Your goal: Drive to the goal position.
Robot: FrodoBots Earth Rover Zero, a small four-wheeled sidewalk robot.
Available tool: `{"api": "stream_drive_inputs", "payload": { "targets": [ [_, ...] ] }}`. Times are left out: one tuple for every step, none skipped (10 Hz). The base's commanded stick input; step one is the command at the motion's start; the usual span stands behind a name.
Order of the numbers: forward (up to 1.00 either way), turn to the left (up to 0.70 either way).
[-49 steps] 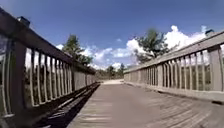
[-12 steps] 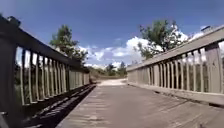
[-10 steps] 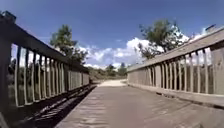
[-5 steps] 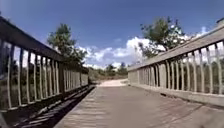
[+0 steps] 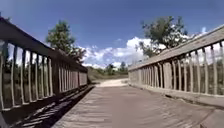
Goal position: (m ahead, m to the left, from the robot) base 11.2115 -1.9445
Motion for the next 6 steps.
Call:
{"api": "stream_drive_inputs", "payload": {
  "targets": [
    [0.45, 0.02],
    [0.45, 0.02],
    [0.45, 0.02],
    [0.45, 0.02],
    [0.45, 0.02],
    [0.45, 0.02]
  ]
}}
